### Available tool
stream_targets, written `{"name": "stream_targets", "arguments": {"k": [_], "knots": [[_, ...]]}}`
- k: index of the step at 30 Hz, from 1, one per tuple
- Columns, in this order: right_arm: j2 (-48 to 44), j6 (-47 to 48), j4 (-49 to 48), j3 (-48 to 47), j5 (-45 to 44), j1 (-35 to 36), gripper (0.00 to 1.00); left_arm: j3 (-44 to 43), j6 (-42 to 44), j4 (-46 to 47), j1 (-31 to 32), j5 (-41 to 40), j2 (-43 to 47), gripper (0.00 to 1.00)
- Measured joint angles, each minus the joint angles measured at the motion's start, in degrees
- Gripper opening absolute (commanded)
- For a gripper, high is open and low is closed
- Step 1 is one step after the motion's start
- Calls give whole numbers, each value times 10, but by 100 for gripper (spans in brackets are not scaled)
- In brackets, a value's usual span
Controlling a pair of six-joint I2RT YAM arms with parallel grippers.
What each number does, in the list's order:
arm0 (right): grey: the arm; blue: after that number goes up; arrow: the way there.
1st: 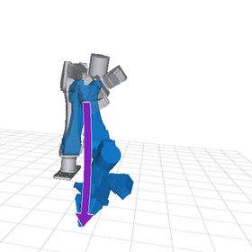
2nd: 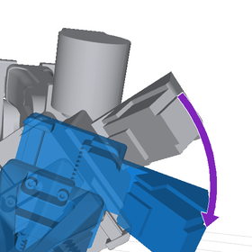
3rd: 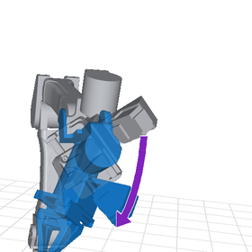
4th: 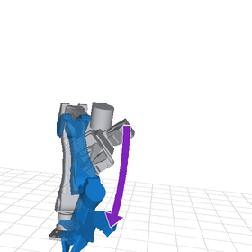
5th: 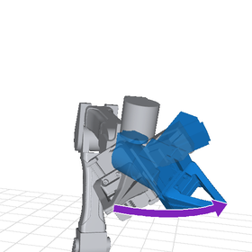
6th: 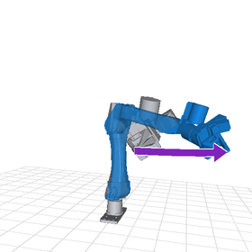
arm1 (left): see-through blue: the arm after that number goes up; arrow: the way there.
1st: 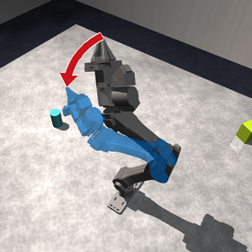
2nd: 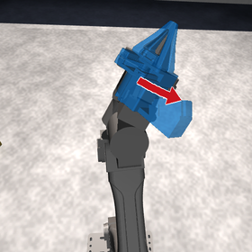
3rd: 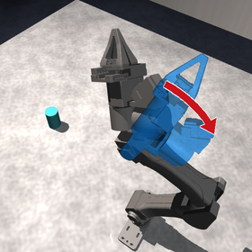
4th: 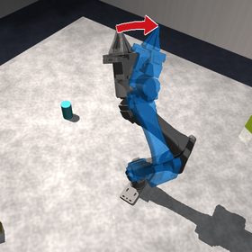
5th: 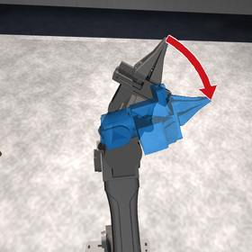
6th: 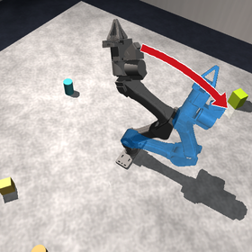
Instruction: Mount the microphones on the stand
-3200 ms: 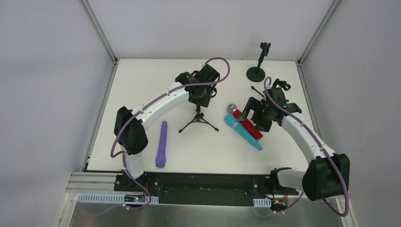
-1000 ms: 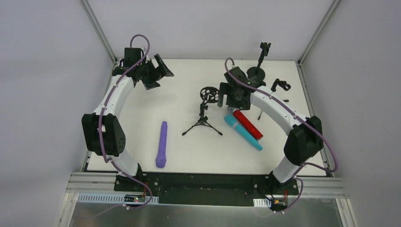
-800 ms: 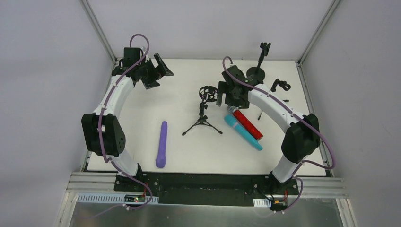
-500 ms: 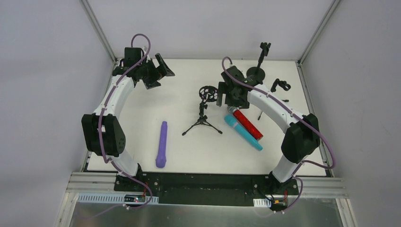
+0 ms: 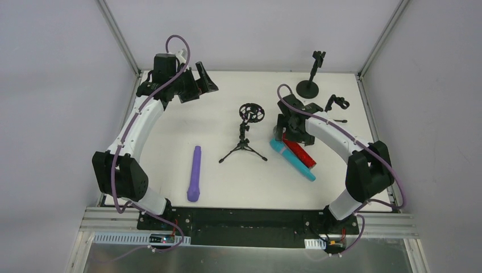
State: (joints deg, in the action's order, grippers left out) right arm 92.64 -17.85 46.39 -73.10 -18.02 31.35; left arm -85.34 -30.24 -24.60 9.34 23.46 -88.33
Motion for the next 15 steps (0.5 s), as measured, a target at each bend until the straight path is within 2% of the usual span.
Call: {"name": "stream_targets", "arguments": {"k": [8,15], "knots": [[1,10,-14,34,29,-70,99,0,18,0,35,-1,3,99],[30,15,-31,34,54,-78,96,0,27,0,46,0,2,99]]}}
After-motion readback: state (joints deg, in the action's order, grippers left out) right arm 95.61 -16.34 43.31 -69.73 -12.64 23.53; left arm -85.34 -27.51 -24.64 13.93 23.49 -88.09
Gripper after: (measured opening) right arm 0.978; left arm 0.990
